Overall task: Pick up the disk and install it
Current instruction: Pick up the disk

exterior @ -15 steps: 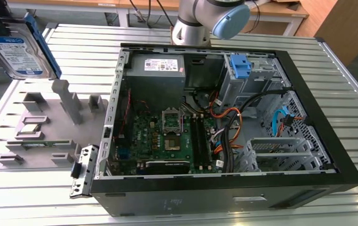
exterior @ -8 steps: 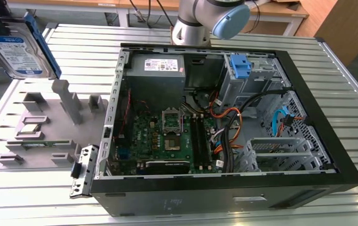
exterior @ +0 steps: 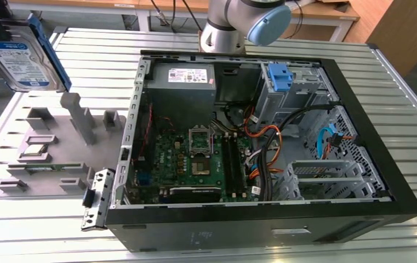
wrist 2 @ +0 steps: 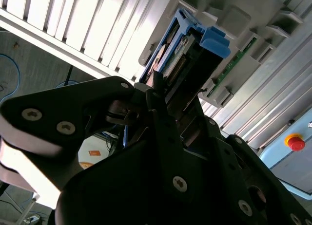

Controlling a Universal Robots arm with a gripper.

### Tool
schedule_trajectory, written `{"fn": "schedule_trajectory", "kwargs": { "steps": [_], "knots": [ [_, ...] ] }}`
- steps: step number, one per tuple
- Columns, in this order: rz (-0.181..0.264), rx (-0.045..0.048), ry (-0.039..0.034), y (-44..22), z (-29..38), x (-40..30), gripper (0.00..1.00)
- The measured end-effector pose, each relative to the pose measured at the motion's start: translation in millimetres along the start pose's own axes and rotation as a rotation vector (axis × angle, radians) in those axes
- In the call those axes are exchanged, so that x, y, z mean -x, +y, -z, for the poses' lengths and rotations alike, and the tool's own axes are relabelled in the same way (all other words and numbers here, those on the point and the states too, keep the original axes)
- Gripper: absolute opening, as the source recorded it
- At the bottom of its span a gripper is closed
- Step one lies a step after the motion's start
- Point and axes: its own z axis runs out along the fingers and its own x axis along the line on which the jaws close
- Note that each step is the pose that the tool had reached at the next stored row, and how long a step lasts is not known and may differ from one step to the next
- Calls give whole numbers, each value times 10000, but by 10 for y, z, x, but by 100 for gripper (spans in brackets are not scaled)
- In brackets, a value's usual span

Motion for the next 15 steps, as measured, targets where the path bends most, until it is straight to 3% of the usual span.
{"fn": "schedule_trajectory", "kwargs": {
  "steps": [15],
  "knots": [
    [0, -1, 0, 2, 60, 5, 35]
  ]
}}
